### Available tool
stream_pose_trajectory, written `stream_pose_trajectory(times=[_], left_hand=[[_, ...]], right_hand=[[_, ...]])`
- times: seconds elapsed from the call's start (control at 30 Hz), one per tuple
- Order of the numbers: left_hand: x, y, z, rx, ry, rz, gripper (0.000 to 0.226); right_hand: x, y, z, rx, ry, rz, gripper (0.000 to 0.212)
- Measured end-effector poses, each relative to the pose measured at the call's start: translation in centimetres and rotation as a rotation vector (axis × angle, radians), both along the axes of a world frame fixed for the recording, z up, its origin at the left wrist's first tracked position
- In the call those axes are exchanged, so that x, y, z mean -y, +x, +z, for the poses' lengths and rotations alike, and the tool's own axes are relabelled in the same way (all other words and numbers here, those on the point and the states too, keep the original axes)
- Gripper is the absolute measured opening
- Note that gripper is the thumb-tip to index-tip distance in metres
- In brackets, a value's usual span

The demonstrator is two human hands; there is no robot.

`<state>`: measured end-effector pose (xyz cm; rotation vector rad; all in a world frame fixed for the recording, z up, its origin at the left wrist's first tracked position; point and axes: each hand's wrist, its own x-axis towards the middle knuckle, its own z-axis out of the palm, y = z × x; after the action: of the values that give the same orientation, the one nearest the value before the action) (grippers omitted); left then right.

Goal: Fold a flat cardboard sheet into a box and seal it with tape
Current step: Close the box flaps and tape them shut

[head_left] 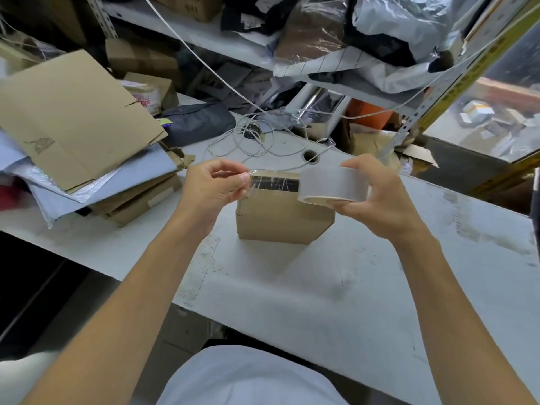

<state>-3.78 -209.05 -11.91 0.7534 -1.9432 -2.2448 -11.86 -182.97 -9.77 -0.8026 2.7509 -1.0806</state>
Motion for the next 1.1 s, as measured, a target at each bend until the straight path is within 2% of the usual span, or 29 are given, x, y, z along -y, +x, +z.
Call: stream_pose_trajectory(times=[0.1, 0.2, 0.3, 0.37, 0.47, 0.53, 0.6, 0.77, 0.9, 1.0, 1.1], left_hand=[[0.0, -0.6, -1.4, 0.059, -0.076, 0.021, 0.016], [-0.3, -1.2, -2.0, 0.070, 0.030, 0.024, 0.016], [-0.2, -1.5, -2.3, 0.059, 0.133, -0.006, 0.015], [0.2, -1.6, -2.8, 0.054, 0.193, -0.021, 0.017], [0.5, -1.5, -3.6, 0.055, 0.267, -0.001, 0.017], [0.7, -1.3, -3.9, 0.055, 0.300, 0.013, 0.015], [0.8, -1.2, -4.2, 0.050, 0.337, 0.025, 0.015], [1.2, -0.9, -5.0, 0.077, 0.434, 0.090, 0.017], [1.2, -0.7, -5.1, 0.085, 0.431, 0.106, 0.016], [1.0, -0.8, -5.1, 0.080, 0.425, 0.112, 0.016], [0.8, -1.2, -5.0, 0.066, 0.387, 0.103, 0.017]], right_hand=[[0.8, -0.5, -2.7, 0.102, -0.238, -0.068, 0.053], [2.0, -0.5, -4.8, 0.121, -0.461, -0.220, 0.049], [3.2, -0.8, -6.4, 0.101, -0.521, -0.422, 0.031], [4.0, -1.0, -6.9, 0.165, -0.568, -0.507, 0.022], [5.0, -0.6, -7.3, 0.245, -0.610, -0.511, 0.021], [5.2, -0.4, -7.3, 0.289, -0.676, -0.498, 0.027], [5.2, -0.4, -7.2, 0.305, -0.682, -0.481, 0.028], [5.4, -0.1, -7.2, 0.297, -0.522, -0.481, 0.035], [5.4, -0.2, -7.3, 0.266, -0.425, -0.496, 0.026], [5.2, -0.3, -7.2, 0.264, -0.346, -0.520, 0.033], [5.1, -0.1, -7.0, 0.279, -0.332, -0.537, 0.022]])
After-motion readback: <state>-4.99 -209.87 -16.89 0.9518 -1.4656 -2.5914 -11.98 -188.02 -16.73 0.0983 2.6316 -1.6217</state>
